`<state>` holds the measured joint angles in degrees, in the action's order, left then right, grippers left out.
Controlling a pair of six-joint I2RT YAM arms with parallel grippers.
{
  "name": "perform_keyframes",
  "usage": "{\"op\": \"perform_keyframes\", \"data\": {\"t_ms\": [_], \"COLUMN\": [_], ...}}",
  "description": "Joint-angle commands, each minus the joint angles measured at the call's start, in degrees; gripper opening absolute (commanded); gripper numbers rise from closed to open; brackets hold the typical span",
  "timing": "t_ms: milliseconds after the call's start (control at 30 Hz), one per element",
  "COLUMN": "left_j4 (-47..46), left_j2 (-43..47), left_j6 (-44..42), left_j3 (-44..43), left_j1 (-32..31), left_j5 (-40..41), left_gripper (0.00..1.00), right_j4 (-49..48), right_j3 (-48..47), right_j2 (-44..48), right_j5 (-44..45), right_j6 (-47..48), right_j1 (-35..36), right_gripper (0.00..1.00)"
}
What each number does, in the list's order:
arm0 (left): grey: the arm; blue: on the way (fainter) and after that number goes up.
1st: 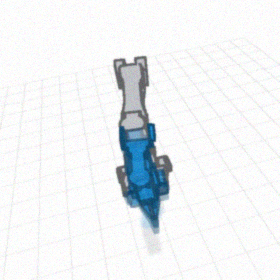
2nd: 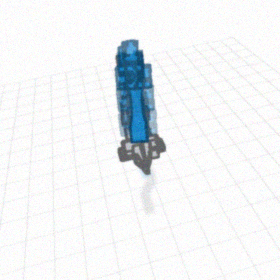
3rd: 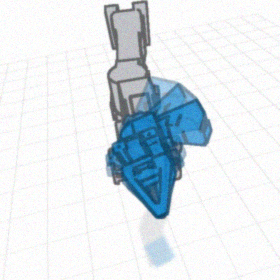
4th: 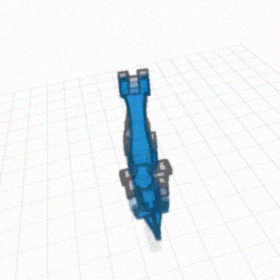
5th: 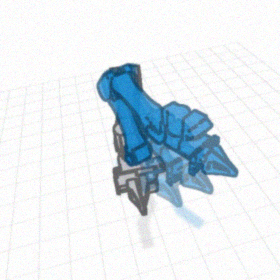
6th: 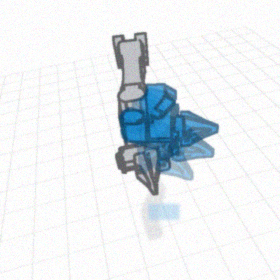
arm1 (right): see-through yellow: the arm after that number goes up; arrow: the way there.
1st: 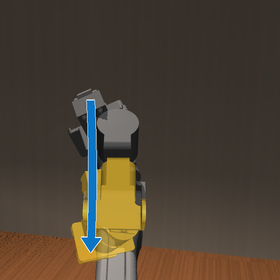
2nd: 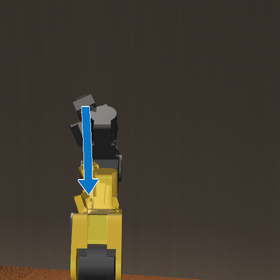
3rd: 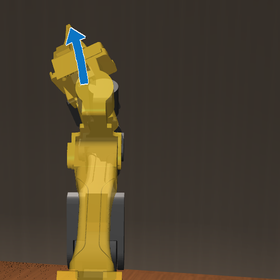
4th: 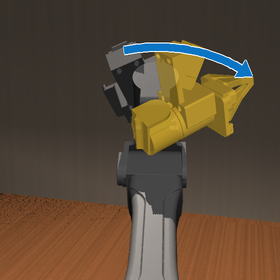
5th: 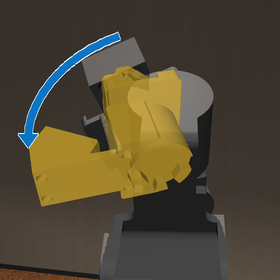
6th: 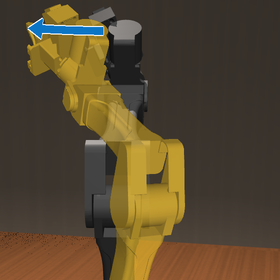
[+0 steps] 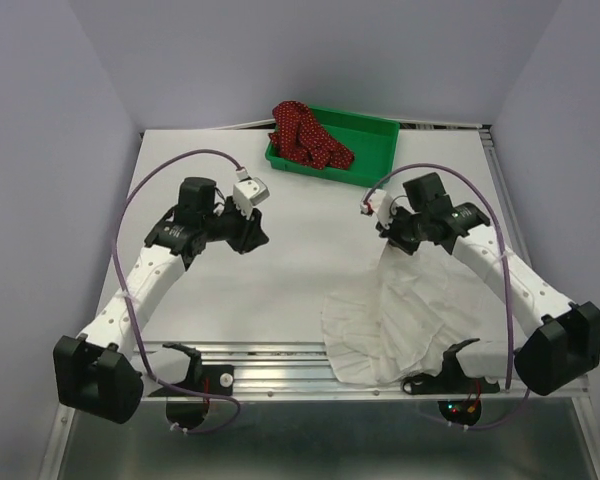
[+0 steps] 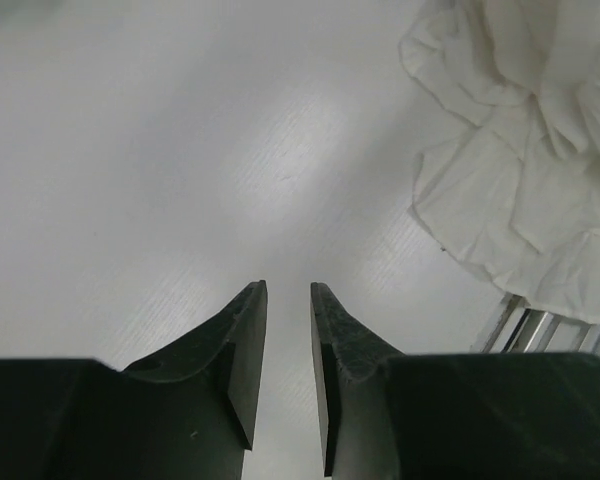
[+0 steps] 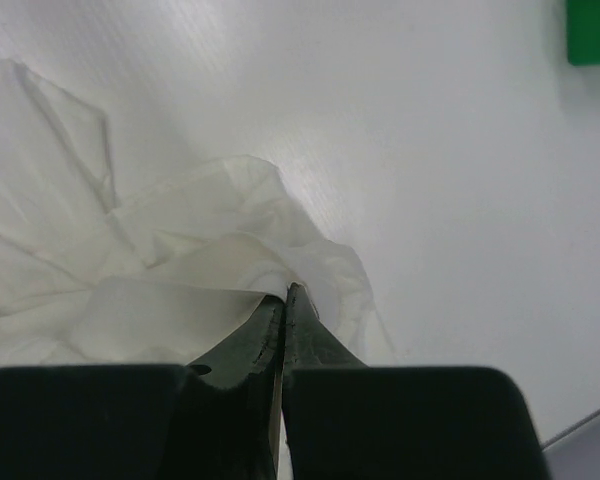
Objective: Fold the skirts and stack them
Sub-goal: Flatten the skirt out
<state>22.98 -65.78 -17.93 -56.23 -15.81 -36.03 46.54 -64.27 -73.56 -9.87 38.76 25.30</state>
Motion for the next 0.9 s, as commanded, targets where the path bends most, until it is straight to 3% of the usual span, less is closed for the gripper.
{"op": "perform_keyframes", "data": {"t_ms": [0, 133, 233, 300, 400, 433, 467, 600, 800, 867], "left_j4": [-16.43, -28.41, -36.33, -37.74, -40.99, -41.70, -42.49, -44.60, -42.95, -41.97], "left_j2": [-0.48, -5.93, -11.55, -15.33, -20.42, -21.66, -22.89, -28.07, -30.72, -31.51], "left_j6": [-0.18, 11.21, 15.82, 15.04, 13.89, 13.80, 13.54, 10.56, 2.91, 0.63], "left_j3": [2.78, 5.68, 5.87, 4.55, 1.57, -0.09, -0.72, -4.24, -5.82, -6.52], "left_j1": [-7.02, -17.38, -20.04, -24.08, -28.29, -28.74, -29.18, -29.89, -29.89, -29.80], "left_j5": [-9.85, -10.90, -12.40, -11.78, -10.81, -11.60, -12.21, -11.53, -8.01, -7.22], "left_gripper": [0.36, 0.38, 0.41, 0.47, 0.49, 0.49, 0.56, 0.56, 0.57, 0.78], "right_j4": [-3.59, 2.40, 6.18, 8.29, 12.94, 13.22, 12.96, 12.96, 14.71, 14.72], "right_j3": [-3.31, -8.66, -14.38, -16.41, -16.07, -15.45, -13.79, -12.28, -13.51, -13.43], "right_j2": [3.24, 9.64, 10.19, 9.58, 11.93, 13.17, 14.48, 19.76, 19.51, 19.42], "right_j5": [-1.12, -5.67, -7.97, -7.01, -4.29, -3.76, -2.88, -3.40, -4.90, -4.46], "right_j6": [2.62, 3.95, 4.83, 6.14, 13.32, 14.31, 15.19, 18.63, 18.37, 18.19], "right_j1": [-6.14, -6.14, -6.14, -6.14, -6.14, -6.14, -6.14, -6.14, -6.14, -6.14], "right_gripper": [0.01, 0.01, 0.01, 0.01, 0.01, 0.01, 0.01, 0.01, 0.01, 0.01]}}
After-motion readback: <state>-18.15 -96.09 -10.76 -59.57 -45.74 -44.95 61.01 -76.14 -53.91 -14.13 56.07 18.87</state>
